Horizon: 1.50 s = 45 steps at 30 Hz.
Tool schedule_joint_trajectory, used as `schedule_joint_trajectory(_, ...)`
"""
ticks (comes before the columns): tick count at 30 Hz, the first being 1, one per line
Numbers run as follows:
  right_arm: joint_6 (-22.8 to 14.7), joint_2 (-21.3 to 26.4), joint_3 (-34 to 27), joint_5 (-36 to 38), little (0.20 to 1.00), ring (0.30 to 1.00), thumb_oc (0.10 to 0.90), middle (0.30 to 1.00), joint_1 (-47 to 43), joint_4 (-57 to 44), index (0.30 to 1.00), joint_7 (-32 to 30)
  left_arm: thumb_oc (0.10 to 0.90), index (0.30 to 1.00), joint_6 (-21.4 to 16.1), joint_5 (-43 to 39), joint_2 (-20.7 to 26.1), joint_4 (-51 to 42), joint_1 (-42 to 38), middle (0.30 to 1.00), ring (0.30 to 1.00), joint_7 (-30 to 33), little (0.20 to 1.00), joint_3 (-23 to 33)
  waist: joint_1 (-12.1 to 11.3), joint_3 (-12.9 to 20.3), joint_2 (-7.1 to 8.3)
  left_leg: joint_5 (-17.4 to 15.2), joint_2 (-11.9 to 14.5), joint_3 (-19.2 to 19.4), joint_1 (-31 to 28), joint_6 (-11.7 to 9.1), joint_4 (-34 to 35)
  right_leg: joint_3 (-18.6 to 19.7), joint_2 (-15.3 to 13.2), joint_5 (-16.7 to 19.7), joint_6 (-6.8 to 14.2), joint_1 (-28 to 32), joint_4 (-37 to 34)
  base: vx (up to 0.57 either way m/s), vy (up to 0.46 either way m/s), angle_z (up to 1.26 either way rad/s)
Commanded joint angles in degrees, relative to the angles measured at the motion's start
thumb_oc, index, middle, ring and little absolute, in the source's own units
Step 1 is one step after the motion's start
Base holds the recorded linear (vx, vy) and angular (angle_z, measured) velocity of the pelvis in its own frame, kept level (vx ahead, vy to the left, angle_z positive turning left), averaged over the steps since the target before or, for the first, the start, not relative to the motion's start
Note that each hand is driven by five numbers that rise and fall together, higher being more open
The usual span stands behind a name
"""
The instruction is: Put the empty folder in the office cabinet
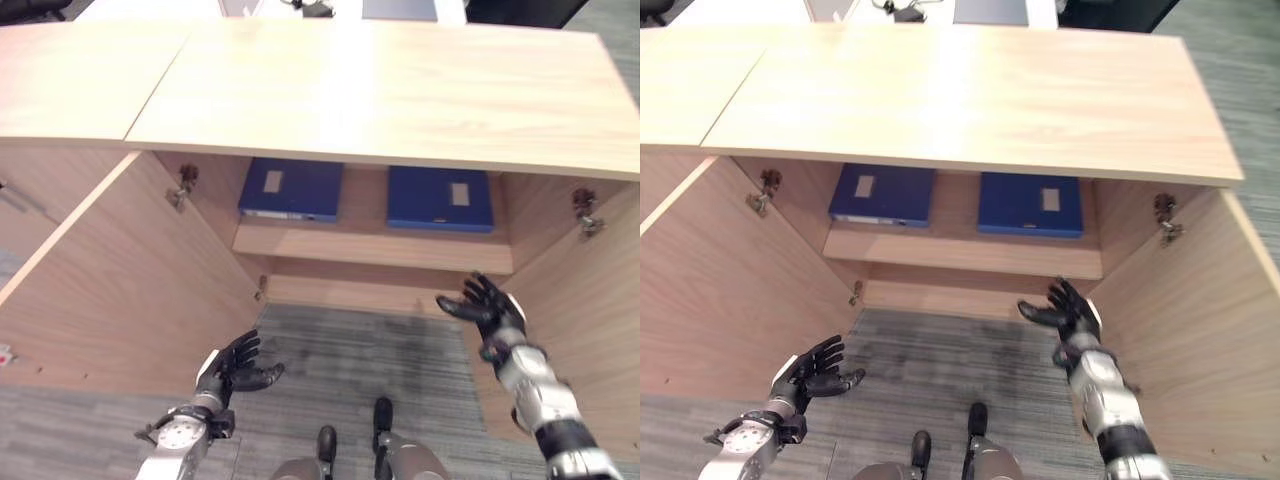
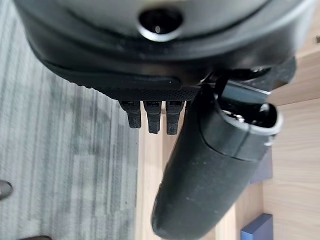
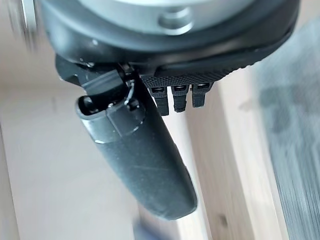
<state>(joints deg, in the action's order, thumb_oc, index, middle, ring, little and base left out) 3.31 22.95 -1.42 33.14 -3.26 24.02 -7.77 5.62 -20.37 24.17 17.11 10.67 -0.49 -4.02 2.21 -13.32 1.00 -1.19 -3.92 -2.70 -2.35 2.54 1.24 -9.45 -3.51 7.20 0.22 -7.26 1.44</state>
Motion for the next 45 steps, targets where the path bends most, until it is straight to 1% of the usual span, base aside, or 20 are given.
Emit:
schedule_joint_trajectory(1,-4.44,0.57,-4.91,-5.35,0.900,0.900,0.800,0.900,1.92,-5.76,0.900,1.00,0.800,0.900,-1.07,4.53,0.62,-2.87,3.95,0.900,0.900,0.02,0.900,3.92,0.47,4.45,-1.10,-9.92,-1.40,2.49,-6.89,3.15,0.38,1.05,-1.01,-1.19,6.84,-4.03,5.30,-0.13,0.161,-0.28)
schedule_joint_trajectory(5,-3.81,-2.02,-6.57,-7.43,0.900,0.900,0.800,0.900,7.27,-6.94,0.900,1.57,0.800,0.900,-0.63,6.31,-0.67,-2.82,5.93,0.900,0.900,-0.32,0.900,5.04,1.60,4.17,-0.41,-10.06,-2.40,3.84,-7.28,4.11,0.01,2.95,-1.17,0.68,7.74,-4.20,5.30,-0.12,0.137,-0.35)
schedule_joint_trajectory(10,-3.60,-5.15,-7.76,-8.15,0.900,0.900,0.800,0.900,11.14,-3.68,0.900,1.88,0.800,0.900,-0.44,7.65,-2.25,-2.04,7.08,0.900,0.900,-0.12,0.900,6.16,3.88,2.82,0.74,-9.69,-3.43,7.55,-8.05,5.03,0.01,6.14,-1.14,4.58,9.28,-4.59,4.52,-0.17,0.145,-0.35)
schedule_joint_trajectory(13,-3.43,-5.25,-8.09,-8.32,0.900,0.900,0.800,0.900,12.24,-2.55,0.900,2.38,0.800,0.900,-0.43,8.10,-2.37,-1.82,7.32,0.900,0.900,-0.16,0.900,6.66,4.39,2.47,1.06,-9.59,-3.55,8.67,-8.24,5.21,0.16,6.40,-1.23,5.63,9.70,-4.62,4.09,-0.10,0.060,-0.24)
schedule_joint_trajectory(15,-3.07,-5.58,-8.56,-9.54,0.900,0.900,0.800,0.900,14.27,-1.17,0.900,2.64,0.800,0.900,-0.26,9.09,-2.81,-1.72,7.73,0.900,0.900,-0.19,0.900,6.94,5.54,1.52,1.06,-9.50,-3.16,10.71,-8.28,5.48,-0.05,6.06,-1.34,6.10,10.14,-4.87,5.23,-0.14,0.087,-0.34)
schedule_joint_trajectory(18,-2.83,-5.57,-8.48,-10.67,0.900,0.900,0.800,0.900,14.59,-0.57,0.900,2.17,0.800,0.900,-0.12,9.12,-2.94,-1.89,7.75,0.900,0.900,0.06,0.900,7.14,5.66,1.08,0.96,-9.10,-2.79,12.57,-7.50,5.68,-0.69,4.24,-2.26,4.84,9.90,-5.39,7.87,-0.14,0.077,-0.52)
schedule_joint_trajectory(20,-2.62,-5.59,-9.47,-12.05,0.900,0.900,0.800,0.900,15.49,0.25,0.900,1.26,0.800,0.900,0.04,8.41,-3.42,-2.23,8.32,0.900,0.900,0.34,0.900,7.38,5.70,1.09,-0.14,-9.23,-1.10,15.57,-6.32,5.73,-1.62,-0.56,-5.58,0.13,8.23,-4.98,15.17,-0.11,0.088,-0.68)
schedule_joint_trajectory(21,-2.52,-5.65,-10.01,-12.31,0.900,0.900,0.800,0.900,15.73,0.66,0.900,0.95,0.800,0.900,0.04,8.15,-3.32,-2.38,8.36,0.900,0.900,0.35,0.900,7.41,5.95,1.46,-0.82,-10.18,-0.44,15.50,-6.76,5.79,-1.21,-0.37,-6.22,-1.62,8.89,-4.29,17.45,-0.10,0.048,-0.61)
schedule_joint_trajectory(22,-2.51,-5.64,-10.03,-12.31,0.900,0.900,0.800,0.900,15.71,0.61,0.900,0.95,0.800,0.900,0.03,8.14,-3.35,-2.40,8.33,0.900,0.900,0.37,0.900,7.41,5.87,1.40,-0.37,-9.17,-0.68,16.35,-6.08,5.83,-1.41,-0.71,-6.58,-0.61,8.19,-4.75,17.13,0.01,0.056,-0.57)
schedule_joint_trajectory(23,-2.70,-6.08,-11.24,-11.88,0.900,0.900,0.800,0.900,15.98,1.18,0.900,-0.10,0.800,0.900,0.21,7.60,-3.68,-2.27,8.50,0.900,0.900,0.66,0.900,7.38,6.26,1.93,-1.24,-10.09,0.10,17.11,-6.12,5.93,-1.12,-0.12,-7.83,-2.98,8.76,-3.46,19.86,-0.04,0.030,-0.51)
schedule_joint_trajectory(24,-2.75,-6.17,-11.89,-11.86,0.900,0.900,0.800,0.900,16.03,1.34,0.900,-0.65,0.800,0.900,0.28,7.46,-3.79,-2.14,8.55,0.900,0.900,0.77,0.900,7.40,6.26,2.30,-1.36,-10.02,0.22,17.95,-5.94,5.88,-0.77,-0.08,-8.52,-3.47,8.77,-2.90,20.10,0.02,0.059,-0.46)
schedule_joint_trajectory(26,-2.98,-6.25,-13.08,-11.84,0.900,0.900,0.800,0.900,16.15,1.86,0.900,-1.55,0.800,0.900,0.37,7.52,-4.05,-1.60,8.60,0.900,0.900,0.87,0.900,7.16,6.32,3.28,-1.43,-9.74,0.38,19.66,-5.51,5.88,0.10,-0.47,-9.94,-3.77,9.06,-1.51,19.57,0.00,0.018,-0.61)
schedule_joint_trajectory(28,-2.93,-6.15,-13.61,-11.77,0.900,0.900,0.800,0.900,16.14,2.35,0.900,-1.90,0.800,0.900,0.49,7.72,-4.20,-1.27,8.60,0.900,0.900,0.77,0.900,6.97,6.29,3.96,-1.36,-9.60,0.27,20.39,-5.57,5.90,1.00,-0.29,-10.26,-3.66,9.32,-1.03,18.96,0.04,0.001,-0.48)
schedule_joint_trajectory(34,-3.06,-2.04,-16.53,-12.12,0.900,0.900,0.800,0.900,13.84,4.76,0.900,-4.08,0.800,0.900,1.13,10.08,-3.57,0.56,7.43,0.900,0.900,-0.12,0.900,5.90,6.35,4.88,-0.61,-9.48,0.22,22.00,-6.52,5.80,3.00,0.45,-9.38,-2.61,10.38,-0.86,16.29,0.05,-0.040,-0.37)
schedule_joint_trajectory(35,-3.22,-0.05,-17.06,-12.40,0.900,0.900,0.800,0.900,12.37,4.55,0.900,-4.52,0.800,0.900,1.16,10.61,-3.13,1.11,6.55,0.900,0.900,-0.37,0.900,5.70,6.37,4.84,-0.30,-9.49,0.31,22.34,-6.75,5.63,3.08,0.01,-8.44,-2.65,10.36,-1.08,14.54,0.03,-0.078,-0.13)
schedule_joint_trajectory(38,-3.32,1.78,-17.51,-12.31,0.900,0.900,0.800,0.900,10.74,4.21,0.900,-4.80,0.800,0.900,1.27,11.21,-2.84,2.02,5.24,0.900,0.900,-0.43,0.900,5.44,6.31,4.92,0.00,-9.53,0.51,22.69,-6.72,5.24,2.83,-0.49,-7.14,-3.22,10.29,0.04,10.60,0.04,-0.090,-0.19)
schedule_joint_trajectory(39,-3.58,3.86,-17.30,-12.36,0.900,0.900,0.800,0.900,8.76,3.90,0.900,-5.03,0.800,0.900,1.11,11.70,-2.73,2.34,4.42,0.900,0.900,-0.63,0.900,5.02,5.98,5.32,0.35,-9.72,0.68,23.16,-6.78,5.05,2.53,-0.18,-5.81,-3.77,10.13,1.49,7.58,0.06,-0.105,-0.24)
schedule_joint_trajectory(42,-3.85,6.37,-16.50,-12.47,0.900,0.900,0.800,0.900,6.21,4.10,0.900,-5.03,0.800,0.900,0.78,11.66,-2.79,2.96,3.24,0.900,0.900,-0.72,0.900,4.34,5.29,5.60,0.34,-9.96,1.03,23.69,-6.71,4.74,1.97,0.22,-4.68,-4.07,9.79,2.74,4.99,0.04,-0.087,-0.31)
schedule_joint_trajectory(44,-4.02,12.56,-14.77,-12.87,0.900,0.900,0.800,0.900,1.43,5.35,0.900,-4.33,0.800,0.900,0.23,11.02,-2.61,4.36,1.24,0.900,0.900,-0.71,0.900,2.91,4.17,6.38,0.49,-10.21,1.70,24.15,-6.48,4.06,1.08,0.35,-3.21,-4.49,9.50,4.53,1.88,0.07,-0.143,-0.28)
schedule_joint_trajectory(45,-4.08,12.70,-14.68,-12.82,0.900,0.900,0.800,0.900,1.23,5.55,0.900,-4.29,0.800,0.900,0.20,11.00,-2.70,4.43,1.16,0.900,0.900,-0.69,0.900,2.94,4.18,6.31,0.41,-10.24,1.73,24.19,-6.48,4.04,1.04,0.38,-3.18,-4.45,9.49,4.57,1.81,0.04,-0.093,-0.12)
